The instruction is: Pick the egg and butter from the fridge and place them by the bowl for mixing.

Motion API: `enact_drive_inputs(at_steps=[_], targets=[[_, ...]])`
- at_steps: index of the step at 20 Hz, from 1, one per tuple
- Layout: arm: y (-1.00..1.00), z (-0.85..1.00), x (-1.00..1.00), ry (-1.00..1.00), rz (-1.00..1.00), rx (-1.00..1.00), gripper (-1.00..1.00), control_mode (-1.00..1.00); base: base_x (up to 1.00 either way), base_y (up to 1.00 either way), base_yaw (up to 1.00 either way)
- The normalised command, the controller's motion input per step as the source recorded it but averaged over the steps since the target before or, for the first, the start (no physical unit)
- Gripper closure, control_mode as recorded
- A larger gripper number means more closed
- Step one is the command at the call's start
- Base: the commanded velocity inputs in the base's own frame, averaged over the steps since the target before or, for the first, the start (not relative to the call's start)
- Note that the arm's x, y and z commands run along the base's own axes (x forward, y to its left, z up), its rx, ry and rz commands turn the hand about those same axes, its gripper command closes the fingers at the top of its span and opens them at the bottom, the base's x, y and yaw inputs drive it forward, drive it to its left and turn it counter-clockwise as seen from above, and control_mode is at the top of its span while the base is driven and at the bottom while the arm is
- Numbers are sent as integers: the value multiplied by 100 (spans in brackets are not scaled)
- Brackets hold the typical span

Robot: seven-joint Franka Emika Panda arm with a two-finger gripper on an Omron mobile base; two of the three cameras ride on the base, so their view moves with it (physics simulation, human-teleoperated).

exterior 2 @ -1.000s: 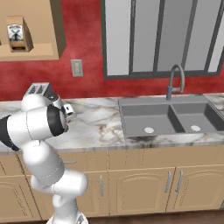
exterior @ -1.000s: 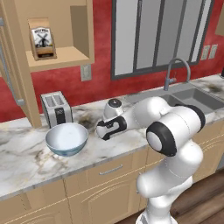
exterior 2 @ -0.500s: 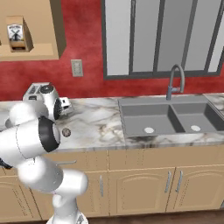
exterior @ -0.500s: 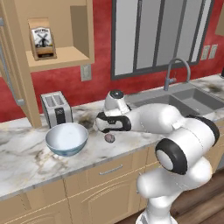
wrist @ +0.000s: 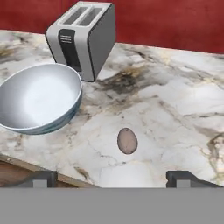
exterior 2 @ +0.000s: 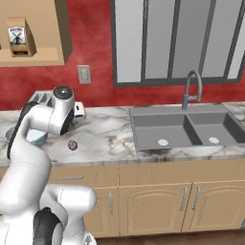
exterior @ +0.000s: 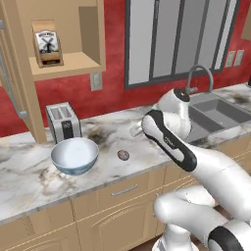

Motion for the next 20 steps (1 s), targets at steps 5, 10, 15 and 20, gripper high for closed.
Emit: enact_drive_inputs(at_steps=[5,10,15,20], targets=[[-15,95,-100,-63,0,11,-100,-100,0,0,0],[0,7,-26,-9,1,1,-100,-100,0,0,0],[0,0,0,0,0,0,-100,100,-93,-12,58],[0,0,0,0,0,0,-100,100,-40,0,90]])
